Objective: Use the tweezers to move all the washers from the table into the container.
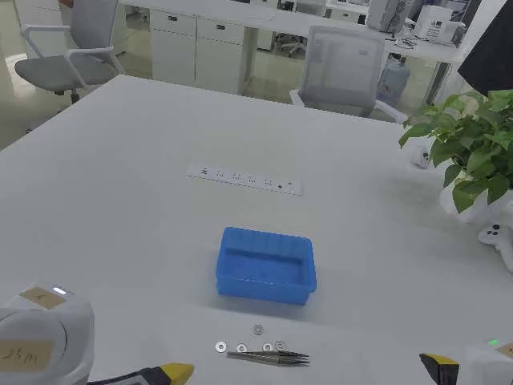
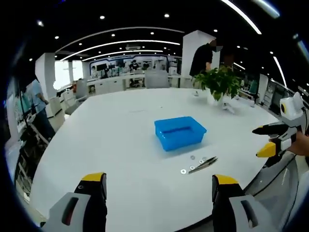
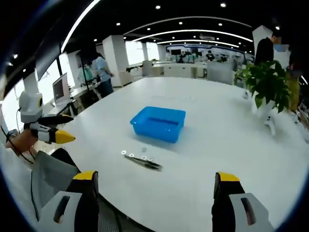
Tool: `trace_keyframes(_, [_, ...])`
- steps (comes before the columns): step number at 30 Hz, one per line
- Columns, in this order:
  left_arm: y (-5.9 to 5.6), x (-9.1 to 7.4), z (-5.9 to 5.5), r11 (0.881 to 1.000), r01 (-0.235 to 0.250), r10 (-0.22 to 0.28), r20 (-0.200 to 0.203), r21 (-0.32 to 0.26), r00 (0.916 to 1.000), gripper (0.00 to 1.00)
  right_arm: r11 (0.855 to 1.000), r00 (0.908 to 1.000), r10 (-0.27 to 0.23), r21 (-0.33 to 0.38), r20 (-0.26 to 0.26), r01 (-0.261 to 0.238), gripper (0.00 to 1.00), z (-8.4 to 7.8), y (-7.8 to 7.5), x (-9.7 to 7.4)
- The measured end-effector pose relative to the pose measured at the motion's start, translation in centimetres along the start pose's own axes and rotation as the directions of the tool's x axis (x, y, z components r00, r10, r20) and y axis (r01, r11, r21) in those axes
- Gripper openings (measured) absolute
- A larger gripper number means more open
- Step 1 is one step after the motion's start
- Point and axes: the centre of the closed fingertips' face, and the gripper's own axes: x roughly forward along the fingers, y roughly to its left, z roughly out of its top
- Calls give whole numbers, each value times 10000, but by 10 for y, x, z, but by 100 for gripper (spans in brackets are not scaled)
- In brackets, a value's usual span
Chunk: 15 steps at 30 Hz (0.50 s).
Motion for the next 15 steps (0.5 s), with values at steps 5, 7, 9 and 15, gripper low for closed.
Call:
trace_keyframes(5, [1,-1,-1,10000,-41,41,-19,-14,10000,91,10000,10000,27,-54,5,-27,99,0,1,0])
trace_keyframes(7, [2,-1,-1,10000,-56,56,-14,-19,10000,92,10000,10000,31,-58,9,-31,99,0,1,0])
trace_keyframes(9, [2,-1,-2,10000,-72,71,-48,-14,10000,92,10000,10000,39,-36,-4,-39,99,0,1,0])
trace_keyframes(15, [0,-2,-2,10000,-39,39,-67,37,10000,92,9998,9999,130,-146,-92,-132,99,-2,4,1])
